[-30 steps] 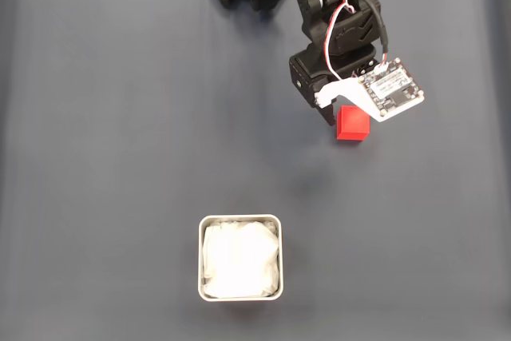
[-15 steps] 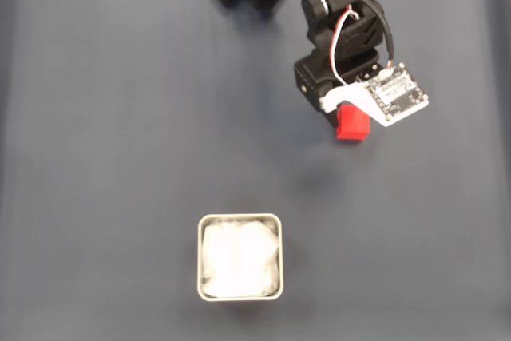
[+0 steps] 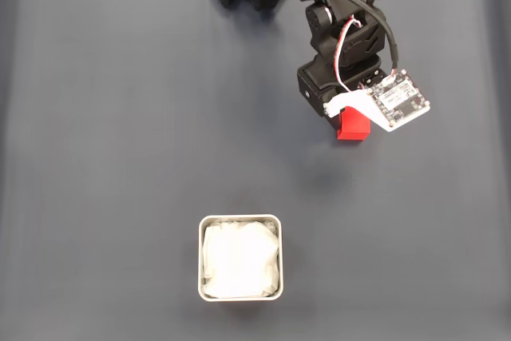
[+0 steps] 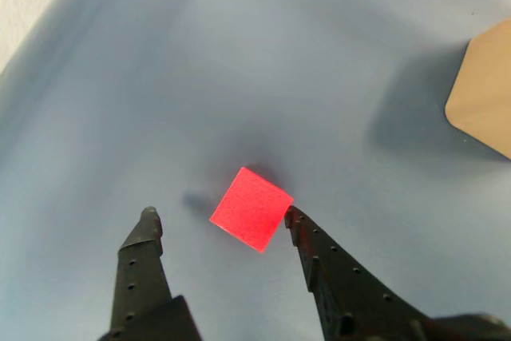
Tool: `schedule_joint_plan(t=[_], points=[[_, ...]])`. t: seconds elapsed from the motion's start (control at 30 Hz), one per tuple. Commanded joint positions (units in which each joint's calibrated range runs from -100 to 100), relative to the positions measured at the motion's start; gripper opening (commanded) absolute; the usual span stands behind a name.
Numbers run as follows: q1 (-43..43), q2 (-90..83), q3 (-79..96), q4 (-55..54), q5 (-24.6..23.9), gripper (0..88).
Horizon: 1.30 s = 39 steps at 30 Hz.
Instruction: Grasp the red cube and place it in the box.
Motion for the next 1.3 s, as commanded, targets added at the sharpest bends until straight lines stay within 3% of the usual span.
schedule_joint_plan(t=[0.0,1.27], points=[[-0.6,0.3,-1.3,-1.3,-0.5,36.3],[-4.3,1.2,-3.9,-3.5,-0.3,36.5]])
